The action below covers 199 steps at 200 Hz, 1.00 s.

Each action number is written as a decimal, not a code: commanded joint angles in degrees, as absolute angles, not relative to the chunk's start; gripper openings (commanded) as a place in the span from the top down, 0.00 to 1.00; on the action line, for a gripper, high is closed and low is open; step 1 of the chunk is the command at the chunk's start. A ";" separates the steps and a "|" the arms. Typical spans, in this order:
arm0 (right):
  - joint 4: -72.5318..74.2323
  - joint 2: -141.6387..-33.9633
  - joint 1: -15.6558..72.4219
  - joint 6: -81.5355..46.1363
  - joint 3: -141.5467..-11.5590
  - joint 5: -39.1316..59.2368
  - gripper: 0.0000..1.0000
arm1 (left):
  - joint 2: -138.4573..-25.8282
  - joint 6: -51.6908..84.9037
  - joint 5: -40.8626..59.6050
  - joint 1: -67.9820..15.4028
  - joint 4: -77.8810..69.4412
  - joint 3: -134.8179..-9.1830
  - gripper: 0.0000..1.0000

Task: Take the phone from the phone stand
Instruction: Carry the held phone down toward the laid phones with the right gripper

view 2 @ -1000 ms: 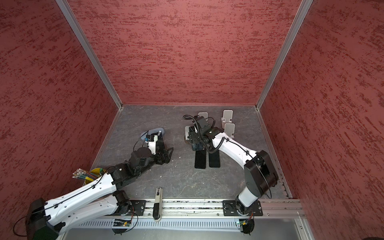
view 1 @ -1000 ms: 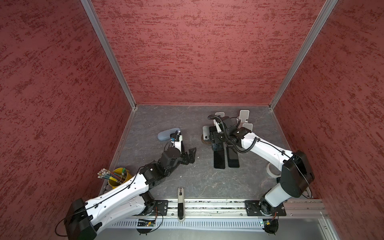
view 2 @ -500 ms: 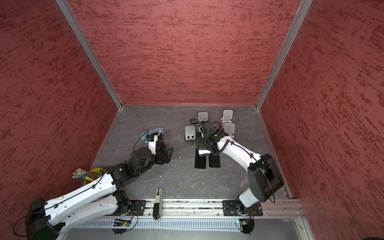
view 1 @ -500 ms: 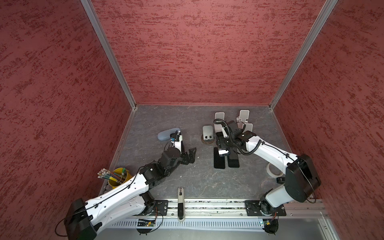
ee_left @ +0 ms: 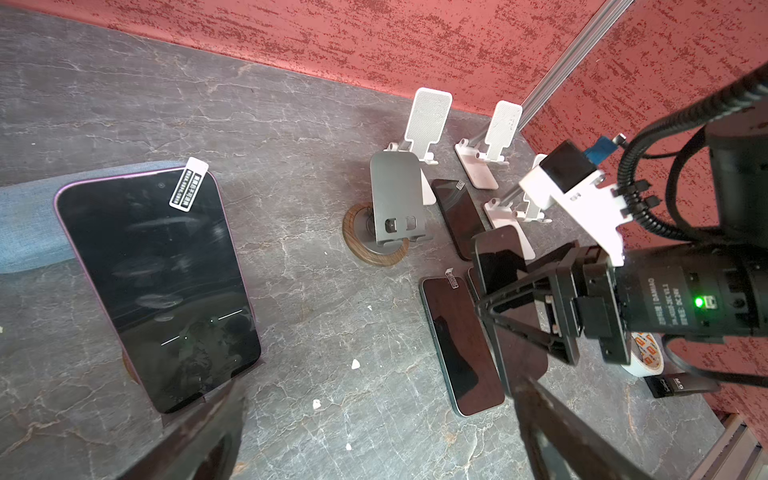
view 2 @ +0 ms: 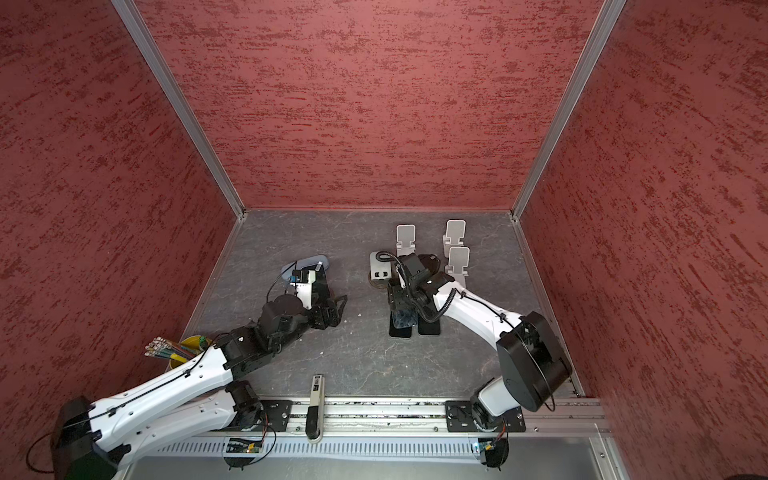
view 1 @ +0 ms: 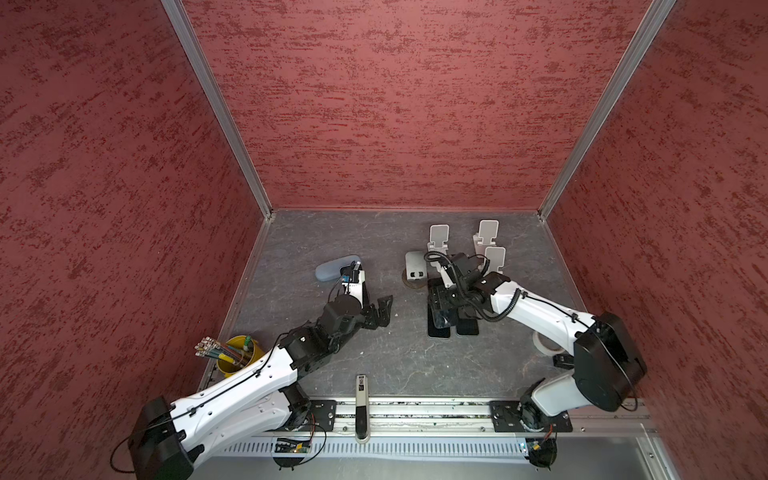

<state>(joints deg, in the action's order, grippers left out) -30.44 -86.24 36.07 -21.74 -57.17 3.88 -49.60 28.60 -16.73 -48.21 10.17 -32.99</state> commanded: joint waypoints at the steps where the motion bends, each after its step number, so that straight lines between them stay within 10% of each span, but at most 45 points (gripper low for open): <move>1: -26.35 -84.90 38.20 -26.45 -56.52 4.70 0.41 | -49.66 27.91 -16.26 -48.16 9.14 -33.03 0.00; 199: -17.80 -98.48 50.45 -39.13 -60.12 3.72 0.40 | -45.78 26.71 -16.70 -48.01 9.68 -30.29 0.00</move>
